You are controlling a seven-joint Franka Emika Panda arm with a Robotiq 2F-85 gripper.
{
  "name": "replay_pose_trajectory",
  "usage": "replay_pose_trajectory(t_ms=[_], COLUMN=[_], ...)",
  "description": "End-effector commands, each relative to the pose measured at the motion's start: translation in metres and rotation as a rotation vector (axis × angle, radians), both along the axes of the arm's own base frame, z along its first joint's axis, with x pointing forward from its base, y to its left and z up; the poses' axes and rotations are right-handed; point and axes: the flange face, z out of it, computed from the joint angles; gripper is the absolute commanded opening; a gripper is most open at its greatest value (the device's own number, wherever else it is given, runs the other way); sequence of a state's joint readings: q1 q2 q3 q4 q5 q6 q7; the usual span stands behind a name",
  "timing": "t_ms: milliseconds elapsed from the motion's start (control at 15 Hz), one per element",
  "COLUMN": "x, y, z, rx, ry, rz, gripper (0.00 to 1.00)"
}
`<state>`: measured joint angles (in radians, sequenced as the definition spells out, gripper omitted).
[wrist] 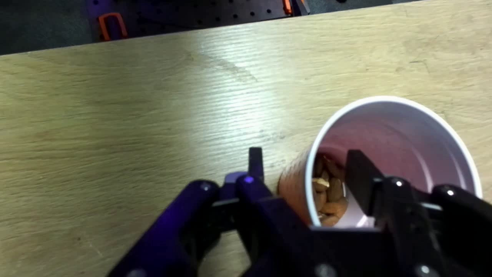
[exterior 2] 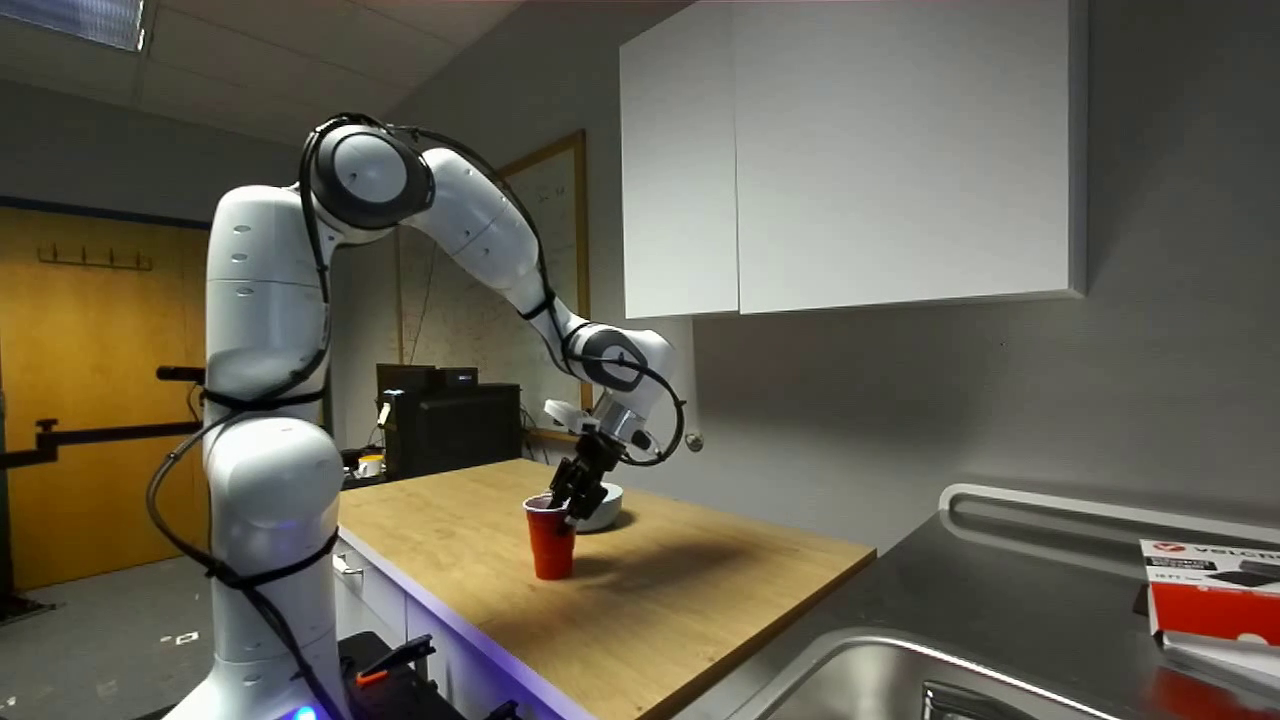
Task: Put the objects from the red cup into the gray bowl
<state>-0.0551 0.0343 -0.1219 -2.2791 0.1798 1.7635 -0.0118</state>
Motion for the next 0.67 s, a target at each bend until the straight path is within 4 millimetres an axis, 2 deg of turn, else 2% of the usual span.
replay_pose_trajectory(t_ms=[0,200,267,600], x=[0.012,0.016,0.017,0.026], y=[0.001,0.002,0.003,0.014], z=[0.006,0.013,0.014,0.028], rx=[-0.029,-0.037,-0.042,-0.079], ry=[0.001,-0.013,-0.016,-0.038], rz=[-0.040,-0.064,-0.069,-0.091], gripper=[0.29,0.05,0.00,0.01])
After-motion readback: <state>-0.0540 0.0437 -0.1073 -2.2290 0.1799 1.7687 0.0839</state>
